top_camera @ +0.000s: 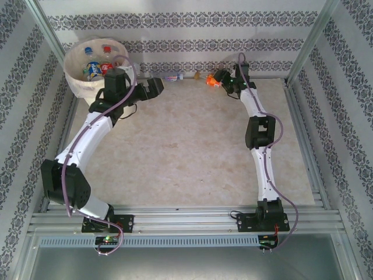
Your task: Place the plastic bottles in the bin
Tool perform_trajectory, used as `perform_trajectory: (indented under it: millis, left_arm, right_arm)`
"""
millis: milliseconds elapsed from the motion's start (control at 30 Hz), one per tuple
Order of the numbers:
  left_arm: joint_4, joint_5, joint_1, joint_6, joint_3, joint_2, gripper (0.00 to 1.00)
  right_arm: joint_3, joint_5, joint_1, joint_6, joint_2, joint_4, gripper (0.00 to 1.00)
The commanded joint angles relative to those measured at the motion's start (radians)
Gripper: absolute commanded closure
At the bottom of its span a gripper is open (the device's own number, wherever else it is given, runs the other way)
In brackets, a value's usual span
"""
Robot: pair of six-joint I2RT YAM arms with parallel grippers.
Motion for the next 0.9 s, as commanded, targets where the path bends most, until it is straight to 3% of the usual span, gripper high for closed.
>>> perform_trajectory:
  millis: [0,167,567,733,867]
  left_arm:
    - [0.040,0.001,-0.052,-0.022,0.041,0.087,0.00]
    - [0.017,-0.028,-0.110,-0.066,0.122,0.226,0.00]
    - [0.011,-0.213,-0.116,-0.178,0.146,0.349,0.00]
    - [0.006,-0.298,-0.114,-0.216,0.184,0.400,0.00]
    - [0.026,-0.300,-0.115,-0.232,0.219,0.457,0.00]
  right_arm:
    - [0.033,0.005,0.020,0.027,0.003,0.041,0.38]
    - [-0.012,0.003,0.051,0.024,-0.039,0.017,0.50]
    - [-0.313,-0.075,0.162,-0.023,-0.240,0.032,0.55]
    - [-0.415,-0.082,0.197,-0.043,-0.322,0.052,0.52]
    - [-0.525,0.010,0.191,-0.066,-0.409,0.079,0.43]
